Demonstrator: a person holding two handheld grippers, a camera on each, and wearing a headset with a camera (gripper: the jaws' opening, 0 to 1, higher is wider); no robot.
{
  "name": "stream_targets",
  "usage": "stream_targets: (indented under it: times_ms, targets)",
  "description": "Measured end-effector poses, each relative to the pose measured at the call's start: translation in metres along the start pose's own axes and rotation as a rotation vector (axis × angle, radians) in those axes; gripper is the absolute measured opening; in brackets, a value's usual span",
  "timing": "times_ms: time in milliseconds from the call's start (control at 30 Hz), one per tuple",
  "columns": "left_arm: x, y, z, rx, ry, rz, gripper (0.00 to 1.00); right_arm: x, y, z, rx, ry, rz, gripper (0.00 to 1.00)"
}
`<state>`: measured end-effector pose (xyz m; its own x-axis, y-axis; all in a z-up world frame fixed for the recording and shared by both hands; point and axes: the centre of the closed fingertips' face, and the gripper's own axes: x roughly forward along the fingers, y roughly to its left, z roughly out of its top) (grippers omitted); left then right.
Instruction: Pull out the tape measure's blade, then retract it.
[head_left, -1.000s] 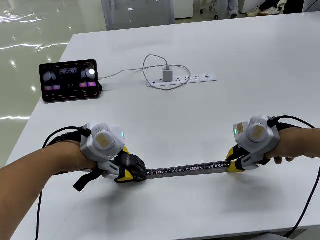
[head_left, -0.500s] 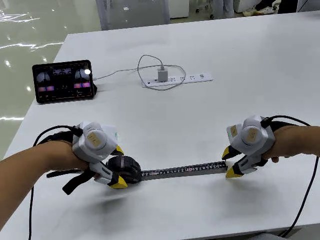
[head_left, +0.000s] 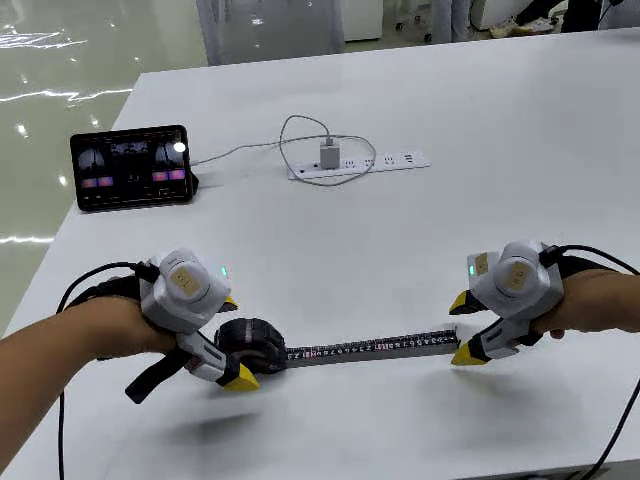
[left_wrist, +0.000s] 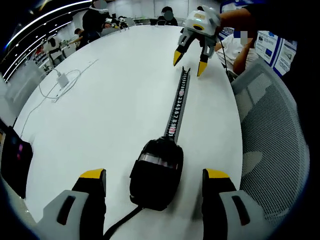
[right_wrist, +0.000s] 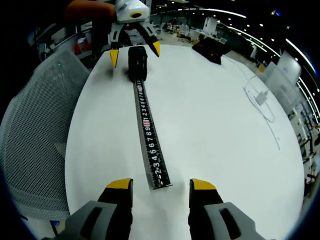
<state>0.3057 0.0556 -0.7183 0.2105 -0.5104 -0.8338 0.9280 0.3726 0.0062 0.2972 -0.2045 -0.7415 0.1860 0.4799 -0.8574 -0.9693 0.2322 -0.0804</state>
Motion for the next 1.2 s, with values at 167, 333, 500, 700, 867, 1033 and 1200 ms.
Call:
stream_targets:
  times_ms: [167, 333, 500, 700, 867, 1033, 1200]
  targets:
    - [-0.003, 0.000, 0.001, -0.095, -0.049, 0.027, 0.83, -0.002, -0.003, -0.003, 0.066, -0.025, -0.037, 0.48]
    - [-0.006, 0.003, 0.001, -0.170, -0.103, 0.061, 0.90, -0.007, -0.003, -0.005, 0.128, -0.062, -0.070, 0.52]
    - [-0.010, 0.010, -0.007, -0.210, -0.131, 0.133, 0.99, -0.015, -0.006, -0.003, 0.202, -0.128, -0.123, 0.55]
    - [-0.018, 0.017, -0.008, -0.283, -0.214, 0.196, 0.99, -0.020, -0.003, -0.010, 0.265, -0.164, -0.155, 0.64]
    - [-0.032, 0.016, 0.001, -0.319, -0.344, 0.239, 0.99, -0.027, -0.005, -0.015, 0.324, -0.202, -0.192, 0.69]
    - [-0.033, 0.012, -0.019, -0.372, -0.316, 0.272, 0.99, -0.034, -0.003, -0.018, 0.357, -0.239, -0.212, 0.76]
    - [-0.038, 0.014, -0.040, -0.381, -0.299, 0.350, 0.99, -0.036, 0.001, -0.025, 0.381, -0.245, -0.224, 0.79]
